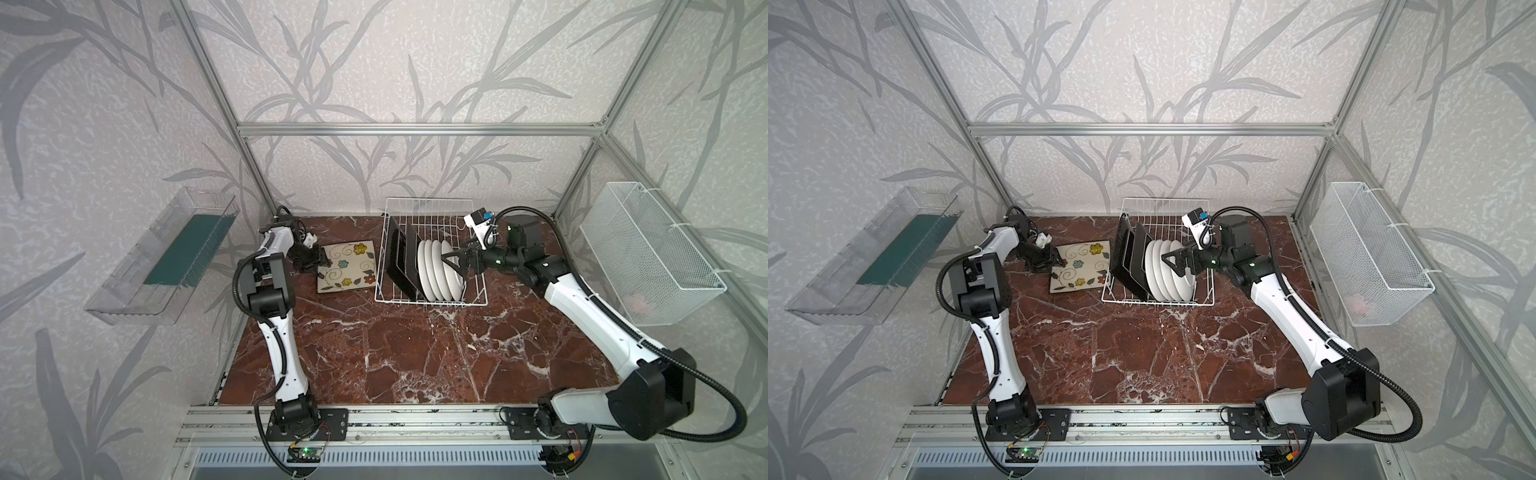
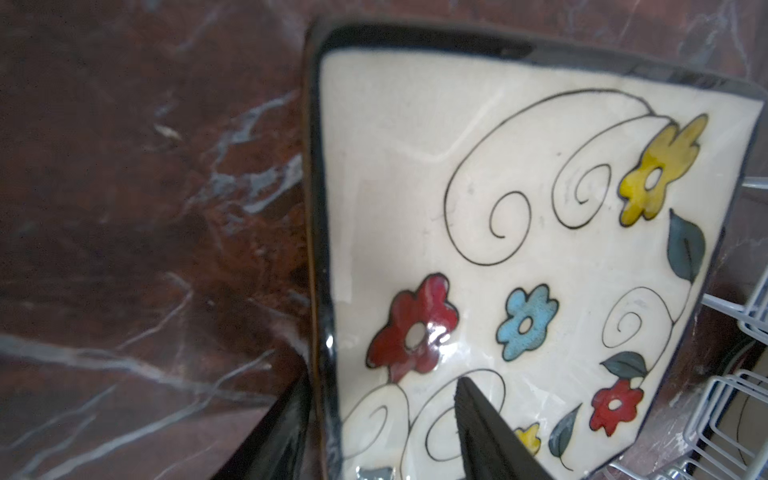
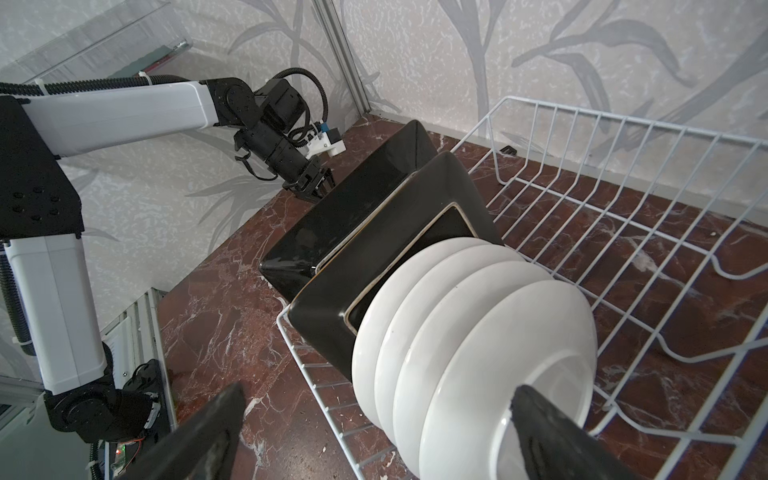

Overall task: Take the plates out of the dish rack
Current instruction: 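Lay the flower plate flat and open the left gripper above it, then raise the left gripper and move it over the dark plates in the rack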

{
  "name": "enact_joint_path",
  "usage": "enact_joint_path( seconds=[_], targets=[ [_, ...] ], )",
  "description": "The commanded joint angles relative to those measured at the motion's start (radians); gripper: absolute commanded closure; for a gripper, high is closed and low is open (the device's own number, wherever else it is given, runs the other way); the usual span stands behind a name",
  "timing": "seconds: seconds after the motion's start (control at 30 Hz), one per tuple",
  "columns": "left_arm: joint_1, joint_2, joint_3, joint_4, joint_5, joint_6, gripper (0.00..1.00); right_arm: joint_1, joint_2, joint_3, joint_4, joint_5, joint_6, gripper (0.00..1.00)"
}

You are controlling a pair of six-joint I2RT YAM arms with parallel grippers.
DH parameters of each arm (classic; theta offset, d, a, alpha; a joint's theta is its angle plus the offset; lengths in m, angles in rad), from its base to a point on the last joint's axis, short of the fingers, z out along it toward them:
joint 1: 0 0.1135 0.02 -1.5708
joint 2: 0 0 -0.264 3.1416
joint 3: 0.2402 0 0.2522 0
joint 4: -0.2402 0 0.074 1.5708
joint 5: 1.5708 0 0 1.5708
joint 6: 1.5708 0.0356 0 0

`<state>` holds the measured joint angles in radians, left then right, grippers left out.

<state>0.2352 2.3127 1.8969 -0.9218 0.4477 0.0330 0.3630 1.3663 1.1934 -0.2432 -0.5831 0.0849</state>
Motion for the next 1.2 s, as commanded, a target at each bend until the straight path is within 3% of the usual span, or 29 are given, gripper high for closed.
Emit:
enact_joint_path(
  seconds=[0.0, 0.1, 0.23, 0.63, 0.9, 1.17],
  targets=[
    [-0.01, -0.07, -0.002, -0.005, -0.074, -0.002, 0.39, 0.004, -0.031, -0.005, 0.023, 0.002, 0.003, 0.01],
    [-0.026, -0.096, 0.0, 0.003, -0.137, -0.011, 0.33, 0.005, -0.033, -0.005, 0.023, 0.002, 0.005, 0.01],
    [-0.061, -0.13, 0.001, 0.001, -0.216, -0.005, 0.17, 0.005, -0.039, -0.009, 0.022, 0.004, 0.003, 0.01],
    [-0.159, -0.27, 0.115, -0.047, -0.327, -0.022, 0.15, 0.004, -0.076, -0.022, 0.027, 0.065, -0.03, 0.01],
    [-0.226, -0.429, 0.113, -0.051, -0.223, -0.071, 0.16, 0.005, -0.116, -0.071, 0.078, 0.088, -0.045, 0.01],
    [-0.295, -0.61, -0.033, 0.023, -0.027, -0.139, 0.17, 0.005, -0.139, -0.093, 0.088, 0.09, -0.052, 0.01]
  ],
)
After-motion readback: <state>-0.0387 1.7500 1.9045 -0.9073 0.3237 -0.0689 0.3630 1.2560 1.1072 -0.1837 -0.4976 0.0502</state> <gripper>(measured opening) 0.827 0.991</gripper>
